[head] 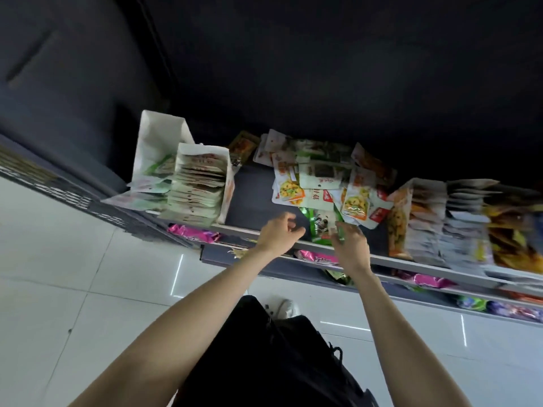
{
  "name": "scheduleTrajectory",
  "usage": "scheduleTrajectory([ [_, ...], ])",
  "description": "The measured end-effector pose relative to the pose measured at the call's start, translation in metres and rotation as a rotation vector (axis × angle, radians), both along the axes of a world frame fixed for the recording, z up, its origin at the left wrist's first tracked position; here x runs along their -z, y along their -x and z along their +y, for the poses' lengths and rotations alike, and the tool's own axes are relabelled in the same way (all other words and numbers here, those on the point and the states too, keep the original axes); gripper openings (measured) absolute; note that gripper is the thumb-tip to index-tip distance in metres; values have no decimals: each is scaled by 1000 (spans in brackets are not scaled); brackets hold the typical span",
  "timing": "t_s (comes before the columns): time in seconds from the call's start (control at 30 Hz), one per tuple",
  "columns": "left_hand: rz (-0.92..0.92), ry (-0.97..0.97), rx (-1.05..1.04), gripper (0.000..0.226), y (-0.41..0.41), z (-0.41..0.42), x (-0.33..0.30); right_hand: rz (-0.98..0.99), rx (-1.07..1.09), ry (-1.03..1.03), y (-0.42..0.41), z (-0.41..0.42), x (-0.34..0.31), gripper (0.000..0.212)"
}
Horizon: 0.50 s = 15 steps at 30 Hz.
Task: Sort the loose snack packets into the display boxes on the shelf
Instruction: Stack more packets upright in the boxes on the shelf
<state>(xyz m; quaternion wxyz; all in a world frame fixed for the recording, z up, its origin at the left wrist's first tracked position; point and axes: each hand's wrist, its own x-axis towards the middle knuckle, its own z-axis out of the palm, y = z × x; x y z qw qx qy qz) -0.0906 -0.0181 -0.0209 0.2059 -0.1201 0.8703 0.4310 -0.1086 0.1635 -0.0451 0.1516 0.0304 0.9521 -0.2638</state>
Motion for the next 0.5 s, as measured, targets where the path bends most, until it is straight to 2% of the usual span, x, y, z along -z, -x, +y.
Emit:
scheduleTrajectory([
  [0.07, -104, -13, -56, 51, 14, 23, 14, -133, 15, 13, 9, 4, 4, 42],
  [0.13, -155, 1, -119, 47, 26, 39, 29, -190, 22, 33, 13, 6, 7, 45],
  [0.33, -194, -32, -263, 32, 42, 70, 48, -242, 88, 137, 24, 15, 9, 40],
  [0.43, -165, 8, -270, 34, 45, 76, 45, -296, 90, 93, 28, 17, 4, 43],
  [0.5, -167, 13, -251, 33, 45, 75, 38, -252, 73, 75, 28, 21, -2, 41],
])
